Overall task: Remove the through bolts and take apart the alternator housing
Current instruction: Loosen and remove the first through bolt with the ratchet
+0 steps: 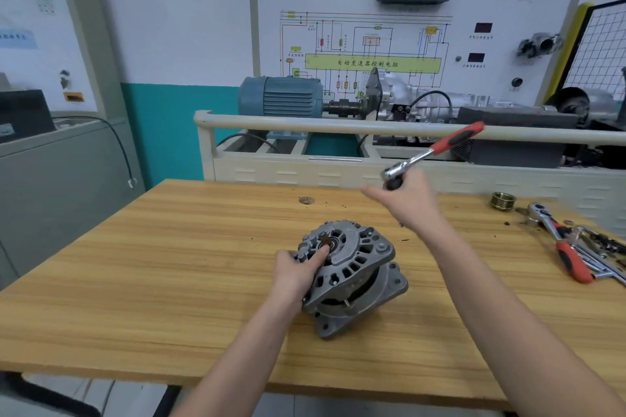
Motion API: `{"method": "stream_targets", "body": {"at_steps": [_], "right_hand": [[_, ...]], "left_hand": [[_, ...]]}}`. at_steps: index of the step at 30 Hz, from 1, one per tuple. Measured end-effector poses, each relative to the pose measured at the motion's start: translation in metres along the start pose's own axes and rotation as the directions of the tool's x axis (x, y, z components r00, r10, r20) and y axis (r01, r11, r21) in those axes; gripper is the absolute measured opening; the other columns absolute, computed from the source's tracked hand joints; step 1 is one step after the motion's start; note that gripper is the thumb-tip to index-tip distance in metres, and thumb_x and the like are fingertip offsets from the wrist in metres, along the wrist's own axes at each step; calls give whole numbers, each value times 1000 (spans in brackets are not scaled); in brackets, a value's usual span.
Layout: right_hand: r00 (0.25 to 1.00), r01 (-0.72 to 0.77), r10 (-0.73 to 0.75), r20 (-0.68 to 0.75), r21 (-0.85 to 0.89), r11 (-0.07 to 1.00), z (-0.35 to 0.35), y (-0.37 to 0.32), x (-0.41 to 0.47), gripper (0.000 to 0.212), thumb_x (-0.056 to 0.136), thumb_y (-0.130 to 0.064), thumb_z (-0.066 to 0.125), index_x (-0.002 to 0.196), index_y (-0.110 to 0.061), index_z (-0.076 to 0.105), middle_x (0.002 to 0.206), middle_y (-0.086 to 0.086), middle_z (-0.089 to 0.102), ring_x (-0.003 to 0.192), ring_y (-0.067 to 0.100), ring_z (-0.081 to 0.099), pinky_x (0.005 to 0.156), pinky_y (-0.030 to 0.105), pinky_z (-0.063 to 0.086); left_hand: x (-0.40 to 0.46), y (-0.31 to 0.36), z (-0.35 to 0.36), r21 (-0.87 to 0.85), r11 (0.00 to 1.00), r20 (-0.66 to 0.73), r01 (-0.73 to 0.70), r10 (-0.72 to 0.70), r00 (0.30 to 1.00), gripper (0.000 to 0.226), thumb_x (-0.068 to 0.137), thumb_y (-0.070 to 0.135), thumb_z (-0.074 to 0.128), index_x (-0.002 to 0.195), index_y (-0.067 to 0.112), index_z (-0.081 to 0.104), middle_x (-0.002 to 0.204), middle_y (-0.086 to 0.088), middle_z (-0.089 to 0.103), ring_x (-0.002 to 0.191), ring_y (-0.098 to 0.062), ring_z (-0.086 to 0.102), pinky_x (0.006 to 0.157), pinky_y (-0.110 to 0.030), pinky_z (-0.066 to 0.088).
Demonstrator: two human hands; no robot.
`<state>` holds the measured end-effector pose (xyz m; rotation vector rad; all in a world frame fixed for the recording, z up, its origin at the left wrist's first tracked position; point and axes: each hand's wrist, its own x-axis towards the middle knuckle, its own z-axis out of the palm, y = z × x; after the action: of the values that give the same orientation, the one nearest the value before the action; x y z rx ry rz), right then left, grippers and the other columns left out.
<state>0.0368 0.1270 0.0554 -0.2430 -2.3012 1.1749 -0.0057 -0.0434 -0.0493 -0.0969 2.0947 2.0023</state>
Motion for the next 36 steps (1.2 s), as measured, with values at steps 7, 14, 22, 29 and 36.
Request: {"method": "stream_targets", "body": {"at_steps": [7,14,22,29,36], "right_hand": [[990,-108,101,-94,-70,992,30,45,-1,48,82,-32,74,53,-21,38,45,-8,39,40,8,33,39,17,25],[953,-158,102,-284,-183,970,25,75,-25,47,90,-31,66,48,-21,46,41,-9,42,34,4,34,36,17,25],[937,-117,74,-340,-106,987,23,74,-24,50,92,-23,62,46,-20,42,39,-9,37,29,6,31,34,15,29],[927,148,-47,-373,248,957,-4,40,-25,44,94,-8,57,53,-18,43,41,-11,40,35,2,32,38,12,24],[883,432,-253,-394,473,768,-34,-36,-33,40,88,-22,56,51,-9,45,41,-3,39,35,12,32,39,20,23]], "left_hand": [[1,0,6,218,934,-112,-282,311,944,55,75,39,79,106,16,41,99,5,50,87,-9,51,72,-25,43],[-12,-2,30,406,723,37,-559,598,801,45,79,42,73,104,25,40,91,21,41,82,3,45,64,-11,36],[-10,-2,33,420,703,19,-574,626,780,38,88,40,64,112,18,44,99,15,46,93,-4,47,79,-20,36],[-9,6,18,-48,951,97,-307,310,946,15,95,36,53,104,25,50,110,3,58,95,-6,57,71,-20,45],[-20,-11,26,127,953,78,-273,265,961,97,63,40,86,141,18,34,130,2,51,116,-19,54,98,-41,48]]}}
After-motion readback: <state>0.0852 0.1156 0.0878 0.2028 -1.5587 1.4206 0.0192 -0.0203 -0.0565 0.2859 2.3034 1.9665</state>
